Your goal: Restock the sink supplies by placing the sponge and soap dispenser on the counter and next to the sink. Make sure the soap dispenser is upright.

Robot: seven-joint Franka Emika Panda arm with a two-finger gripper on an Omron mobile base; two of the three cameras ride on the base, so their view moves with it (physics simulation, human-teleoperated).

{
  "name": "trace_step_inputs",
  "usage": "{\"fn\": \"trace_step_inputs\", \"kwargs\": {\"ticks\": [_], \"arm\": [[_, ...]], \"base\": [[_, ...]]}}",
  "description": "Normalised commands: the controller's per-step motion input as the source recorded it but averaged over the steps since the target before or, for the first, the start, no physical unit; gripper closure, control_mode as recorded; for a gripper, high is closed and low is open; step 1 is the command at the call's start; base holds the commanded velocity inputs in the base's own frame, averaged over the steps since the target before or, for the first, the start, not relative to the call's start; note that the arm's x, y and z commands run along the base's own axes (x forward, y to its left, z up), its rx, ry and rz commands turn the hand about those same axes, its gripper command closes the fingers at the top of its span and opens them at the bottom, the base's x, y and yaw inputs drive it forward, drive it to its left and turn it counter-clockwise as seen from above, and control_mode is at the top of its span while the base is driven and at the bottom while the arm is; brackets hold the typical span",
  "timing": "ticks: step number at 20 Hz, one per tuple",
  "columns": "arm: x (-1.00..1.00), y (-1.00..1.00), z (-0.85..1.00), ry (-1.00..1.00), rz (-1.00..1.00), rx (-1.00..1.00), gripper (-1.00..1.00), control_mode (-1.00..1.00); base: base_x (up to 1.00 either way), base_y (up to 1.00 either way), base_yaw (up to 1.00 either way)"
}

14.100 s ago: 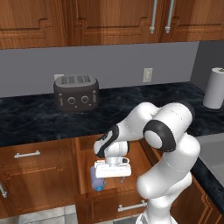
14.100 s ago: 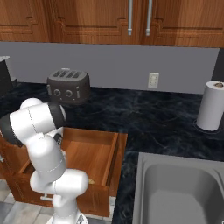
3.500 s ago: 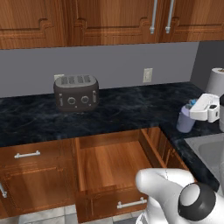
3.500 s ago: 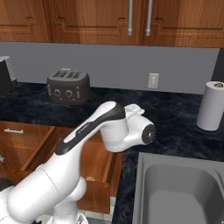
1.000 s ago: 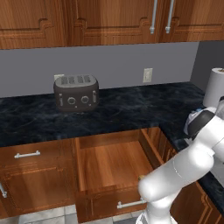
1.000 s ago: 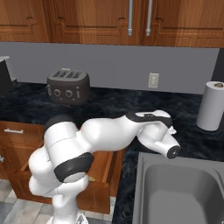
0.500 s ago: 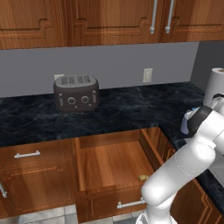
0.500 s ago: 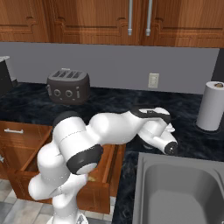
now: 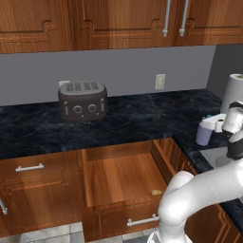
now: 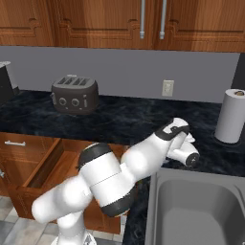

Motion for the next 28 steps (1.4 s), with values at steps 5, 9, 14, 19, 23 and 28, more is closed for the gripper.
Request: {"fn": "trace_step_inputs", "kwargs": {"ticks": [5, 9, 14, 19, 23, 28], "arm": [[-0.32, 0.10, -0.50, -0.02, 0.00, -0.02, -1.00, -1.00], [-0.03, 0.16, -0.03, 0.00, 0.00, -0.01, -1.00, -1.00], [0.00, 0.00, -0.04, 0.02, -0.02, 0.00, -1.00, -1.00], [-0.01, -0.12, -0.01, 0.07, -0.05, 0.00, -1.00, -1.00], [-0.28, 0.00, 0.48, 0.00, -0.10, 0.00, -1.00, -1.00], [-0.53, 0.04, 0.76, -0.01, -0.16, -0.01, -1.00, -1.00]], "base": [[0.00, 0.00, 0.00], [0.00, 0.00, 0.00], [0.00, 0.00, 0.00], [0.00, 0.00, 0.00], [0.00, 0.00, 0.00], [0.00, 0.00, 0.00]]}}
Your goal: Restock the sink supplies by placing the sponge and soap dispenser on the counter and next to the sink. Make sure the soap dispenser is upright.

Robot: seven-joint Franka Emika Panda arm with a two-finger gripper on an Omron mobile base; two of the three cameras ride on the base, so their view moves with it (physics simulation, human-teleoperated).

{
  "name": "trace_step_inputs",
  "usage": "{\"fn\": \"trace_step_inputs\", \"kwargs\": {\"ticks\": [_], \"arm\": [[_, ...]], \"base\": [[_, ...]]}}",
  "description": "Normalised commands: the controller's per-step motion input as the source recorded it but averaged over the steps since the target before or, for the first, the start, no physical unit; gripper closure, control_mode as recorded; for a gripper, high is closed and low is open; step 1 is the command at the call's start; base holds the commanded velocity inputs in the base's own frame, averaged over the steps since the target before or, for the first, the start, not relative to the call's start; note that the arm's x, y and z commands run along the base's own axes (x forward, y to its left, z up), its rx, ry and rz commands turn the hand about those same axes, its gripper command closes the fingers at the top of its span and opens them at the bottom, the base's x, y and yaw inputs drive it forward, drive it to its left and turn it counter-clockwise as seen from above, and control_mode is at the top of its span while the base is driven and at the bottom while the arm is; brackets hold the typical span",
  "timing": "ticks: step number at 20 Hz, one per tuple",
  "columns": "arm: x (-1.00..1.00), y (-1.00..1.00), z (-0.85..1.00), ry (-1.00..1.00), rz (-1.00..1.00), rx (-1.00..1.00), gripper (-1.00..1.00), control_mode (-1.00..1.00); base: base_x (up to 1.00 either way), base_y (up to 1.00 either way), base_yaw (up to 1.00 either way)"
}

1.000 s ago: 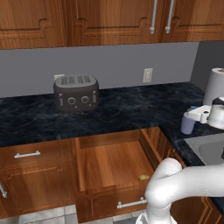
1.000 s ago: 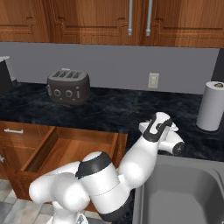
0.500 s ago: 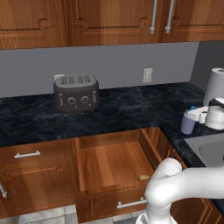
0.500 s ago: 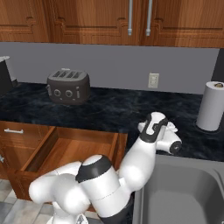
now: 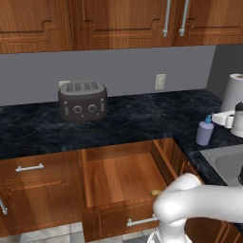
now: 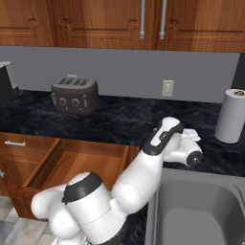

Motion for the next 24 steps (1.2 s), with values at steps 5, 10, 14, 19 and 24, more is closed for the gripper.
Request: {"fn": "trace_step_inputs", "kwargs": {"ticks": [5, 10, 14, 19, 24], "arm": [[-0.63, 0.23, 0.75, -0.04, -0.14, -0.05, -1.00, -1.00], [-0.51, 0.66, 0.52, -0.03, -0.04, -0.14, -1.00, -1.00], [-0.36, 0.82, 0.30, 0.02, 0.00, -0.28, -1.00, -1.00], [-0.20, 0.81, 0.06, 0.14, 0.03, -0.41, -1.00, -1.00], [0.00, 0.73, 0.00, 0.30, 0.12, -0.52, -1.00, -1.00]], "base": [[0.00, 0.00, 0.00], [0.00, 0.00, 0.00], [0.00, 0.00, 0.00], [0.00, 0.00, 0.00], [0.00, 0.00, 0.00]]}}
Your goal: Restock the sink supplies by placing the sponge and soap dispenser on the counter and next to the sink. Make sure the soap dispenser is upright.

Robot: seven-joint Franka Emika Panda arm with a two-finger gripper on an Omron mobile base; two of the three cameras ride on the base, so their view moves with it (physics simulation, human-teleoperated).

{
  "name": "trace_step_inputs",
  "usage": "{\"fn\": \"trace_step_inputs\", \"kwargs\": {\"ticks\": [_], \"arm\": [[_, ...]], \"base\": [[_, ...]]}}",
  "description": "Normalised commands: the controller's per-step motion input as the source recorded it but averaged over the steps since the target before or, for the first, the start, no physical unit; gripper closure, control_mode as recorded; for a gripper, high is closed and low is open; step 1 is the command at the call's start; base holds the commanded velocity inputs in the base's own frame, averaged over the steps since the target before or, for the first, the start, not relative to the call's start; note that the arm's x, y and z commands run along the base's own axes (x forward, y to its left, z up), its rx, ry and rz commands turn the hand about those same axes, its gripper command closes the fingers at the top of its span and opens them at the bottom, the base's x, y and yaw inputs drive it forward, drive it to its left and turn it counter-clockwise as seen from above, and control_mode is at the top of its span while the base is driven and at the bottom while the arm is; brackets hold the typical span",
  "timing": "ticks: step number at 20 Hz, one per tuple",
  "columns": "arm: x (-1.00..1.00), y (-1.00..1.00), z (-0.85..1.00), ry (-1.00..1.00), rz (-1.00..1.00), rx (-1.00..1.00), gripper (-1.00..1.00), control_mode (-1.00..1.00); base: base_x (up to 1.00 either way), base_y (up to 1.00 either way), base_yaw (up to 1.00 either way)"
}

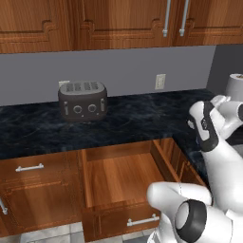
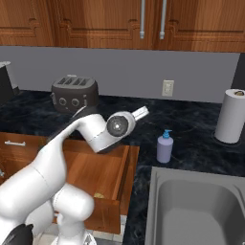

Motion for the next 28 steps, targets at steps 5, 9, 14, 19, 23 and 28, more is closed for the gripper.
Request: {"fn": "trace_step_inputs", "kwargs": {"ticks": [5, 9, 14, 19, 23, 28], "arm": [[-0.01, 0.44, 0.00, 0.29, 0.22, -0.53, -1.00, -1.00], [-0.13, 0.09, -0.23, 0.27, 0.32, -0.43, -1.00, -1.00], [-0.26, -0.09, -0.21, 0.33, 0.36, -0.24, -1.00, -1.00], [-0.43, 0.02, -0.10, 0.35, 0.38, -0.12, -1.00, -1.00], [-0.42, 0.58, -0.20, 0.25, 0.44, -0.18, -1.00, -1.00], [-0.16, 0.68, -0.35, 0.16, 0.49, -0.18, -1.00, -1.00]], "base": [[0.00, 0.00, 0.00], [0.00, 0.00, 0.00], [0.00, 0.00, 0.00], [0.00, 0.00, 0.00], [0.00, 0.00, 0.00], [0.00, 0.00, 0.00]]}}
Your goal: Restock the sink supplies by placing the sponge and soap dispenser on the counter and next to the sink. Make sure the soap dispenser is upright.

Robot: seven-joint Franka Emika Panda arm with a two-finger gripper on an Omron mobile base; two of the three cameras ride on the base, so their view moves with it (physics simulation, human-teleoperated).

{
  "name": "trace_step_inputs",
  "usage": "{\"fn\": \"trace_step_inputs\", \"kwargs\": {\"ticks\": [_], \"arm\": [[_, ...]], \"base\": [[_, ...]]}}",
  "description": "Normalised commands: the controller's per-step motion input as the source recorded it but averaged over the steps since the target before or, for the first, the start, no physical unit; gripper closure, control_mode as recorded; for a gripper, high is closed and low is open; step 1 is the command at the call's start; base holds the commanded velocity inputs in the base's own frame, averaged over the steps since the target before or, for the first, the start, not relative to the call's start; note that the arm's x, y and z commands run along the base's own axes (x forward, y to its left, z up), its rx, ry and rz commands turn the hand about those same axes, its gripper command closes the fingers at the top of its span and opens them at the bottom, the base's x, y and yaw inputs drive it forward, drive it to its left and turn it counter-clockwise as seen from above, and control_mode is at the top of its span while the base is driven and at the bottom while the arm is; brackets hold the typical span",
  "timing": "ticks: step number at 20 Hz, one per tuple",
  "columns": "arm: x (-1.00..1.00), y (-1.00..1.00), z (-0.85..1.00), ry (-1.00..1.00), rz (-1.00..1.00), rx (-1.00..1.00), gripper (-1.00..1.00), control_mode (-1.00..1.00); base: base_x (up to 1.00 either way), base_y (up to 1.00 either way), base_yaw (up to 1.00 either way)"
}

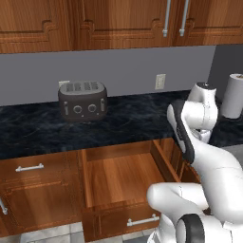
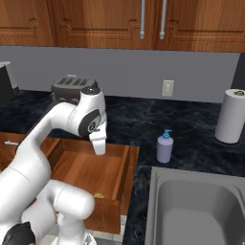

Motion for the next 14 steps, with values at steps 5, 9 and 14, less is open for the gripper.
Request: {"fn": "trace_step_inputs", "kwargs": {"ticks": [5, 9, 14], "arm": [[0.01, 0.40, -0.63, 0.11, 0.56, -0.08, -1.00, -1.00], [0.44, 0.01, -0.63, 0.13, 0.44, -0.01, -1.00, -1.00], [0.52, 0.00, -0.29, 0.07, 0.27, 0.00, -1.00, -1.00]], "base": [[0.00, 0.00, 0.00], [0.00, 0.00, 0.00], [0.00, 0.00, 0.00]]}}
